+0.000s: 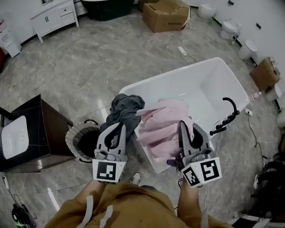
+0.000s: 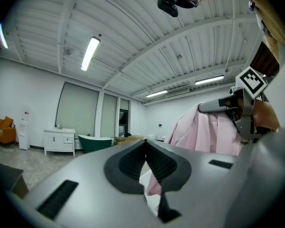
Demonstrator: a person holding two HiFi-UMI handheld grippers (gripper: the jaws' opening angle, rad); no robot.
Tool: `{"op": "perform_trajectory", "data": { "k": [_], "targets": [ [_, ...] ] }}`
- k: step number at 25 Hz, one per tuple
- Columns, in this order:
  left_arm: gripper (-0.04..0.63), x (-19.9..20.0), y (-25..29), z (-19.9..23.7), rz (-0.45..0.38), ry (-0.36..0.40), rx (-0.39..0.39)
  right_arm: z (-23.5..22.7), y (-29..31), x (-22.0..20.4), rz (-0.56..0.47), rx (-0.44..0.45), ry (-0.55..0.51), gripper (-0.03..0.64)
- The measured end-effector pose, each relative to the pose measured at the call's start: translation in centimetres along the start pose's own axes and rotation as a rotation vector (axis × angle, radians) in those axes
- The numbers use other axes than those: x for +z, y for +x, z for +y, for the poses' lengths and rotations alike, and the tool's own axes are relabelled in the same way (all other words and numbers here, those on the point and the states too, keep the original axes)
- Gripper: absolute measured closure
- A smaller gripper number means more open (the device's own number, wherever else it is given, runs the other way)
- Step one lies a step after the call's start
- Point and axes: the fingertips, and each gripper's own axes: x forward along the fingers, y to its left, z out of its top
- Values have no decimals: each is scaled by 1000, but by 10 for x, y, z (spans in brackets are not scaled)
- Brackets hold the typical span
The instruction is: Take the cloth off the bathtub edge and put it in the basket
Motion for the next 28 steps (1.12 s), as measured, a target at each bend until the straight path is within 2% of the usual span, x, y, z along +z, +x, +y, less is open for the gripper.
{"op": "perform_trajectory", "data": {
  "k": [11, 18, 23, 28],
  "targets": [
    [591, 9, 0, 6, -27, 44, 35, 1, -3, 40, -79, 44, -28, 588],
    [592, 8, -11, 4, -17, 69, 73, 7, 0, 41, -88, 94, -35, 588],
    [592, -3, -26, 14, 17, 76, 150, 7, 1, 37, -83, 145, -23, 588],
    [592, -4, -51, 32, 28, 85, 272, 19, 12, 29, -79, 232, 1, 588]
  ]
}}
